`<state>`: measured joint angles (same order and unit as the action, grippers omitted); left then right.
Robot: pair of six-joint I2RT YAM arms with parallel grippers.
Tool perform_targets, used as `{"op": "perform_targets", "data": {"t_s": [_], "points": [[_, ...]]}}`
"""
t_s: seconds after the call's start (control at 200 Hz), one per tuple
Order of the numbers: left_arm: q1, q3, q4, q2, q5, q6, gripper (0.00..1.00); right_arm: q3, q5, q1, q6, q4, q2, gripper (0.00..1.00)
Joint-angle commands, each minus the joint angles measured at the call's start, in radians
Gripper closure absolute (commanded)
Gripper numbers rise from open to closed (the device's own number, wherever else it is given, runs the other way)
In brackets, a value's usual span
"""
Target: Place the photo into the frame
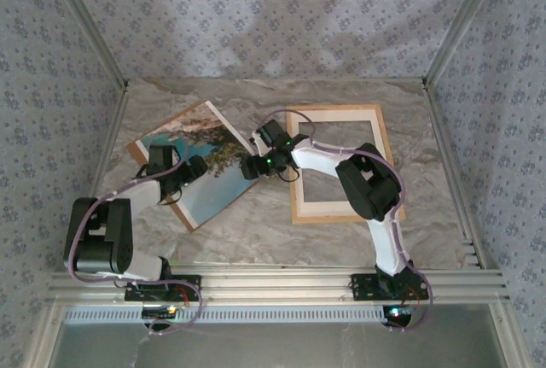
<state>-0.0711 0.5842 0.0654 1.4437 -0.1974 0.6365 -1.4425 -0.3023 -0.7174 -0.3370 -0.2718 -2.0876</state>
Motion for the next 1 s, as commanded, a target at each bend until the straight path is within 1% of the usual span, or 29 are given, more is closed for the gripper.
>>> {"op": "perform_targets", "data": {"t_s": [0.0, 0.23, 0.435, 0.6, 0.67, 0.825, 0.97, 0.995], "points": [[-0.034, -0.037, -0.028, 0.037, -0.120, 0.048, 0.08, 0.041, -0.117, 0.001, -0.069, 0.031, 0.031, 0.27], [-0.042, -0.035, -0.017, 0.049, -0.114, 0.051, 0.08, 0.089, -0.197, 0.037, -0.154, 0.137, 0.059, 0.24], [-0.044, -0.028, -0.016, 0.048, -0.113, 0.050, 0.08, 0.097, -0.268, 0.060, -0.227, 0.226, 0.051, 0.26], [-0.042, -0.019, -0.019, 0.041, -0.113, 0.049, 0.08, 0.130, -0.342, 0.081, -0.284, 0.341, 0.066, 0.26], [-0.042, -0.014, -0.020, 0.043, -0.114, 0.048, 0.08, 0.142, -0.370, 0.086, -0.332, 0.388, 0.069, 0.26], [-0.045, -0.009, -0.017, 0.051, -0.115, 0.047, 0.08, 0.206, -0.421, 0.101, -0.408, 0.569, 0.082, 0.23], [-0.045, -0.009, -0.016, 0.054, -0.117, 0.046, 0.08, 0.241, -0.431, 0.108, -0.412, 0.687, 0.104, 0.20], [-0.045, -0.009, -0.016, 0.054, -0.116, 0.046, 0.08, 0.277, -0.431, 0.109, -0.412, 0.704, 0.107, 0.20]]}}
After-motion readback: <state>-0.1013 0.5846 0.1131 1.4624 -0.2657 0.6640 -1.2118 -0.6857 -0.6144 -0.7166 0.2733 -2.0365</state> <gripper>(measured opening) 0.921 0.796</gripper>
